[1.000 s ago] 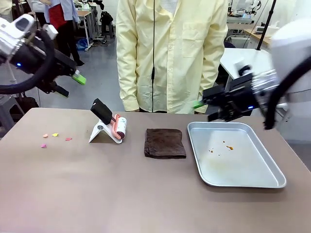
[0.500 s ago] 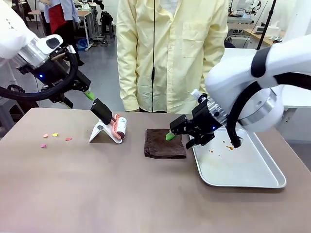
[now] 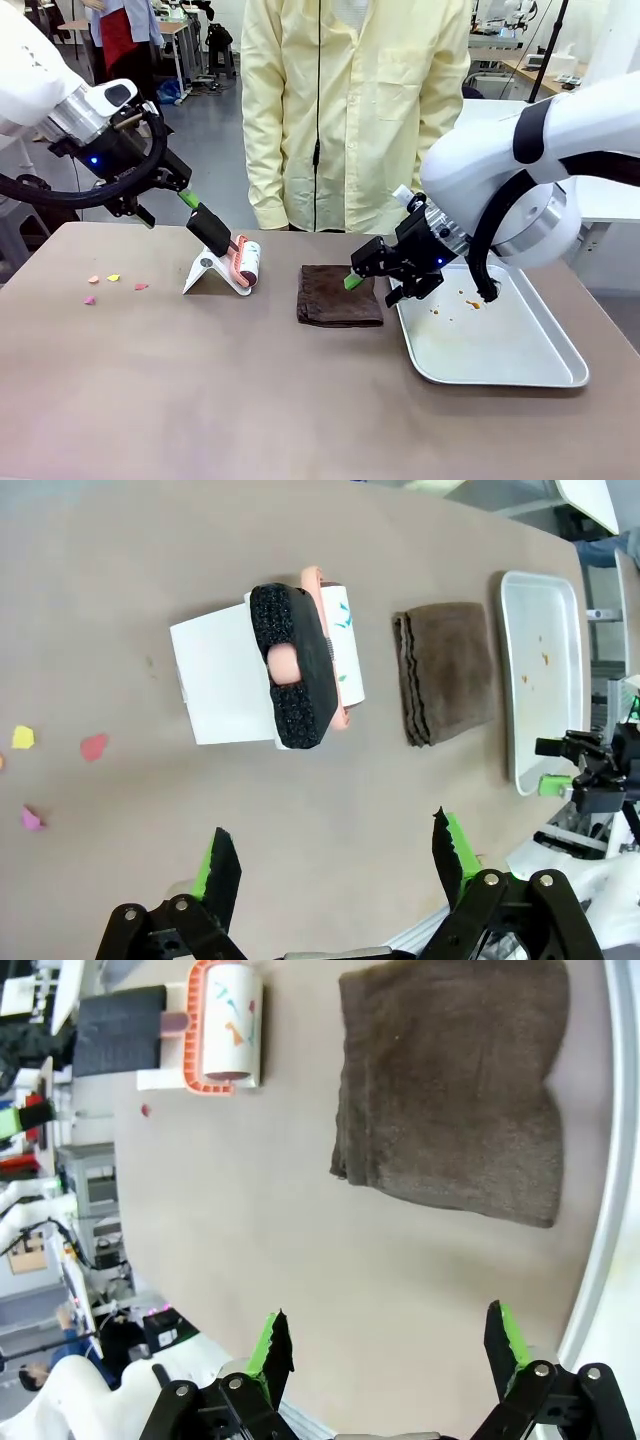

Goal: Clean the surface of the table.
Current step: Hold the Lint Roller with your left hand and the towel with your right hand.

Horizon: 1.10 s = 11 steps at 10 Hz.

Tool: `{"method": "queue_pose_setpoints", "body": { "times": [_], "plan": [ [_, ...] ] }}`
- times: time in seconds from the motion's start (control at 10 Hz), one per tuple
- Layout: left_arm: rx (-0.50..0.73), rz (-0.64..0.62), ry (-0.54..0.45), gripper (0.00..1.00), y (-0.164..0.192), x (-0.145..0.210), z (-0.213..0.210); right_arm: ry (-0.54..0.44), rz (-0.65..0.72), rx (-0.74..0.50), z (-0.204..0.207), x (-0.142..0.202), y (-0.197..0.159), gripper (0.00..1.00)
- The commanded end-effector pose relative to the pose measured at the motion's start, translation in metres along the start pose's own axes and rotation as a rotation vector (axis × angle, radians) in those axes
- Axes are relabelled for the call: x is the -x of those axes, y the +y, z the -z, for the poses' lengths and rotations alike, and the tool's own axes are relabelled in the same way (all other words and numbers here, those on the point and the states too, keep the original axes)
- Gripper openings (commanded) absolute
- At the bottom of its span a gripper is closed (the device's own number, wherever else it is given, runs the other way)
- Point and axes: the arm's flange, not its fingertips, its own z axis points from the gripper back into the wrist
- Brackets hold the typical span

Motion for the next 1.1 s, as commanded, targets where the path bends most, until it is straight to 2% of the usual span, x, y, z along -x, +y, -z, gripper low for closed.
{"method": "queue_pose_setpoints", "body": {
  "times": [0.0,0.1,0.2,0.4,0.5,0.6,0.7,0.8,1.0],
  "plan": [
    [-0.001,-0.003,0.000,1.00,0.001,0.000,0.000,-0.005,0.005,0.001,-0.002,-0.002,-0.002,1.00],
    [0.035,-0.098,-0.025,1.00,0.002,-0.006,0.005,-0.063,0.031,0.107,0.000,-0.013,-0.001,1.00],
    [0.089,-0.107,-0.003,1.00,0.000,-0.020,0.012,-0.094,0.044,0.163,0.011,-0.034,0.008,1.00],
    [0.069,-0.215,0.009,1.00,0.007,-0.039,0.021,-0.089,0.072,0.164,0.031,-0.071,0.013,1.00],
    [0.075,-0.219,0.028,1.00,0.009,-0.044,0.024,-0.048,0.083,0.161,0.044,-0.082,0.014,1.00],
    [0.062,-0.220,0.055,1.00,0.010,-0.050,0.031,-0.045,0.106,0.216,0.056,-0.092,0.014,1.00],
    [-0.011,-0.281,0.047,1.00,0.016,-0.059,0.041,-0.025,0.129,0.273,0.066,-0.102,0.012,1.00],
    [0.044,-0.242,0.090,1.00,0.019,-0.065,0.048,-0.014,0.107,0.279,0.074,-0.108,0.014,1.00],
    [0.041,-0.238,0.097,1.00,0.017,-0.069,0.058,-0.004,0.101,0.387,0.092,-0.114,0.020,1.00]
  ]
}}
